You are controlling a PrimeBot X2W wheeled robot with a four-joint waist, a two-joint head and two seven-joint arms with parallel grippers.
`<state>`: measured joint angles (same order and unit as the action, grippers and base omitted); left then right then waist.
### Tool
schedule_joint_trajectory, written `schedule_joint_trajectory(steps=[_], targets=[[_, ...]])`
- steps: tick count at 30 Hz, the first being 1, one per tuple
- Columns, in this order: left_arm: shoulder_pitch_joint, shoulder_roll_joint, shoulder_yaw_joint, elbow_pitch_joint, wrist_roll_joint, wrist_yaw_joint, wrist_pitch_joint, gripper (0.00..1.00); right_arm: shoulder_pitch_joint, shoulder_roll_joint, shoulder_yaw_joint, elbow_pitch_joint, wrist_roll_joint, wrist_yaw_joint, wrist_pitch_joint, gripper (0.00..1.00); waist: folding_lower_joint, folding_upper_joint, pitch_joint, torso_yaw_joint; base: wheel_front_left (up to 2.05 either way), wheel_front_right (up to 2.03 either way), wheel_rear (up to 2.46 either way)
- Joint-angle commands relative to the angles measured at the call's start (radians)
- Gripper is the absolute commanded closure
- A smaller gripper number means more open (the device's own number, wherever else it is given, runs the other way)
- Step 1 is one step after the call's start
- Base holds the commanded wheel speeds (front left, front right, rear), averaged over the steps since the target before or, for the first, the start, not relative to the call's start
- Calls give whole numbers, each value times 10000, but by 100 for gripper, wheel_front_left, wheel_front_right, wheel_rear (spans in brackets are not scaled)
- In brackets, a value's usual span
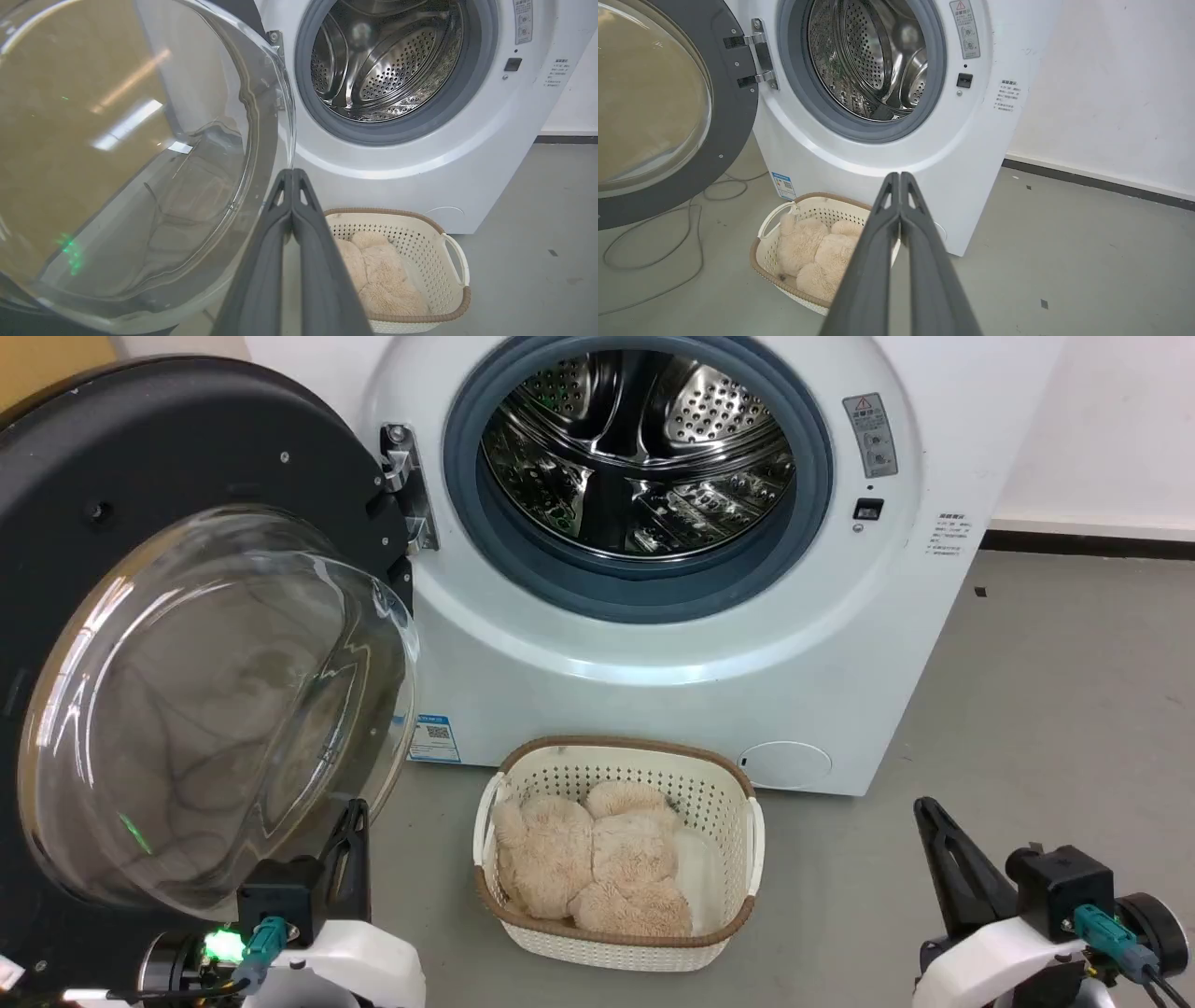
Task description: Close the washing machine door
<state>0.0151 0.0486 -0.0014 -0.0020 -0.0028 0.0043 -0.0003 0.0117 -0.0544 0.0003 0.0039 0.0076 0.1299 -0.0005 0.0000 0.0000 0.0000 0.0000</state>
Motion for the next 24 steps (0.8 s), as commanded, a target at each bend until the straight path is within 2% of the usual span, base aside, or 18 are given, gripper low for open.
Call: schedule_joint_trajectory(steps=[1,24], targets=[[-151,16,14,20,28,-43,3,100,-117,42,-3,-39,-76,8,5,100,0,0,0,0,0,0,0],[-151,16,14,20,28,-43,3,100,-117,42,-3,-39,-76,8,5,100,0,0,0,0,0,0,0]])
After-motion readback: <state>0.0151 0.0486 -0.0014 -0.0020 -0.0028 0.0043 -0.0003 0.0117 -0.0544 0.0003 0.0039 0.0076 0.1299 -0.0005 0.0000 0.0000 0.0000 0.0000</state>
